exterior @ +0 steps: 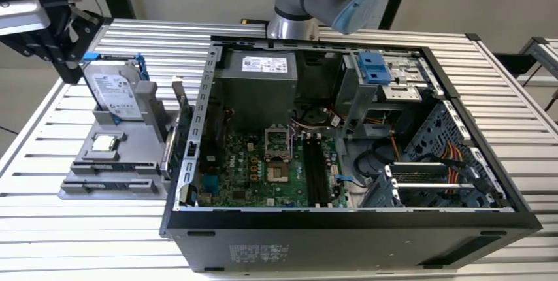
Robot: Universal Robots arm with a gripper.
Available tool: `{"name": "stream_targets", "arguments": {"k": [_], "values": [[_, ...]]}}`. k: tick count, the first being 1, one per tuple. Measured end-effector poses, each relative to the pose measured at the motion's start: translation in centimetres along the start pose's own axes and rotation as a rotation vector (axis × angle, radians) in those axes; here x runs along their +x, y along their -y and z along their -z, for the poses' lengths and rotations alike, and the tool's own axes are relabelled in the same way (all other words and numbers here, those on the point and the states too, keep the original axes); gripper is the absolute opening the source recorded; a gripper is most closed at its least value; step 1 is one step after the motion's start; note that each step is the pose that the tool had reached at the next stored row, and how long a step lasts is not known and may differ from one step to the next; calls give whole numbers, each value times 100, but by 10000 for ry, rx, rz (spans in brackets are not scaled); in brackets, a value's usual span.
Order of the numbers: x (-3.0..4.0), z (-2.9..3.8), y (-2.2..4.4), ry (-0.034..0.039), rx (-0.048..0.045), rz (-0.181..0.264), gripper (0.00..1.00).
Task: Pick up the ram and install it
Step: 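Reach for the ram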
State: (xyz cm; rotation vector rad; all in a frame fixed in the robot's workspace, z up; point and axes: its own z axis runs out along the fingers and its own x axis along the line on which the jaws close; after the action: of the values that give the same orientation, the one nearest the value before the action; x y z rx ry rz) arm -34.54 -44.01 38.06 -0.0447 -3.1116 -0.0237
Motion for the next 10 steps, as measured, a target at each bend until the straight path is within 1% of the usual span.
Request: {"name": "stream_targets", "arguments": {"k": [10], "values": [[-2,-22,69,-13,0,0,0]]}}
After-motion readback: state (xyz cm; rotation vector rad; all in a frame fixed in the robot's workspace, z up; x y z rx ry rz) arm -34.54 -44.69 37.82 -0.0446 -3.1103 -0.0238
